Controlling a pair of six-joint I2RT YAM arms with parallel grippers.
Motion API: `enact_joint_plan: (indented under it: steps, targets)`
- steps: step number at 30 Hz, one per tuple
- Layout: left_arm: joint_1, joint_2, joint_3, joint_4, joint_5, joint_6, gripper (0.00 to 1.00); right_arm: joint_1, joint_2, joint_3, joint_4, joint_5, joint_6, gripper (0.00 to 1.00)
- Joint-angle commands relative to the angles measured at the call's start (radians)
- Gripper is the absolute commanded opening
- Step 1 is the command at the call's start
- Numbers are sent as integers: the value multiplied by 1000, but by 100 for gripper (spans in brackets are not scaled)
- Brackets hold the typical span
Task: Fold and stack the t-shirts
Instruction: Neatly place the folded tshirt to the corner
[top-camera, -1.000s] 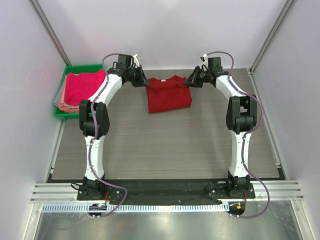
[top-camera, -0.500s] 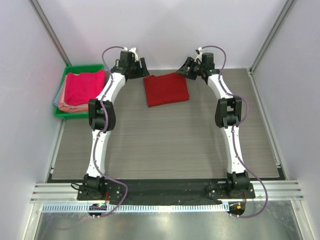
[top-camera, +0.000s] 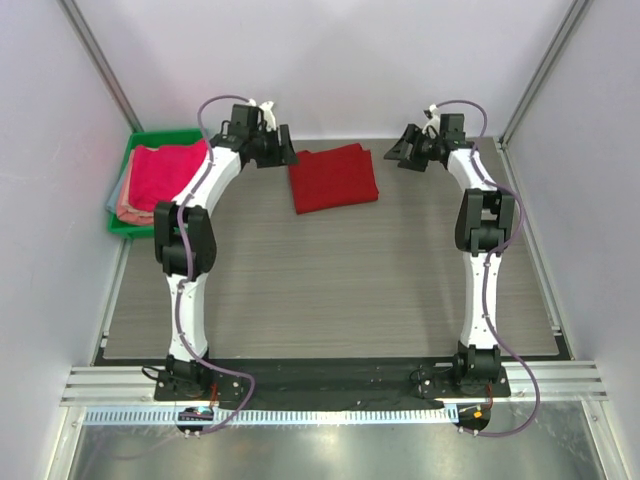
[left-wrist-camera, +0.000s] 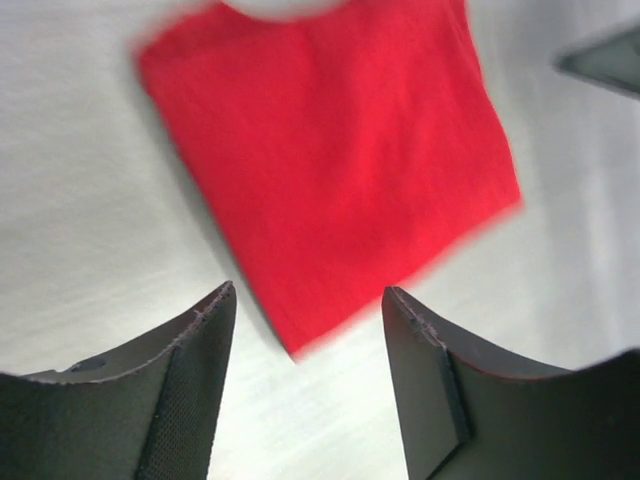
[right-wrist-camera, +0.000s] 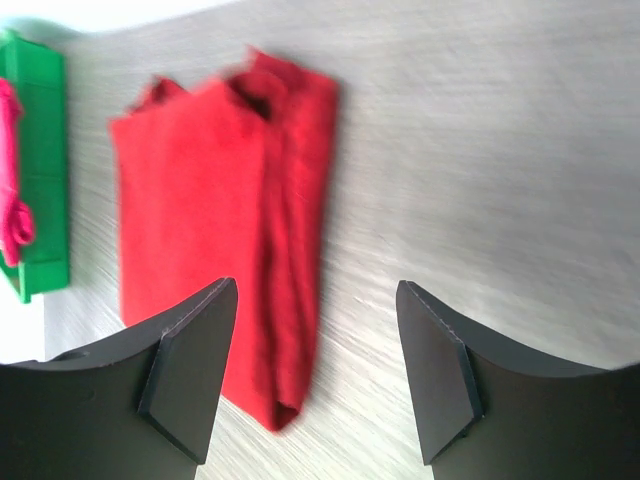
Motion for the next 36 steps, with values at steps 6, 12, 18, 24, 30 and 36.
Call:
enact_joint_plan:
  steps: [6,12,18,24,30,36]
  targets:
    - [-13,-154,-234,-45,167,8,61,16,29,9,-61,-67,-43,71]
    - [-28,-189,-298,-97,67,75,62,36,112,32,-44,-76,0,71]
    - [-45,-212,-341,-160,-35,159,62,65,207,106,-46,-88,47,70]
    - [-106,-237,-364,-203,-180,277,63,82,250,119,-47,-91,89,65]
    - [-146,-185,-304,-203,-195,281,62,86,265,113,-50,-98,74,52]
    - [-123,-180,-278,-195,-94,220,61,108,215,98,-52,-118,5,34]
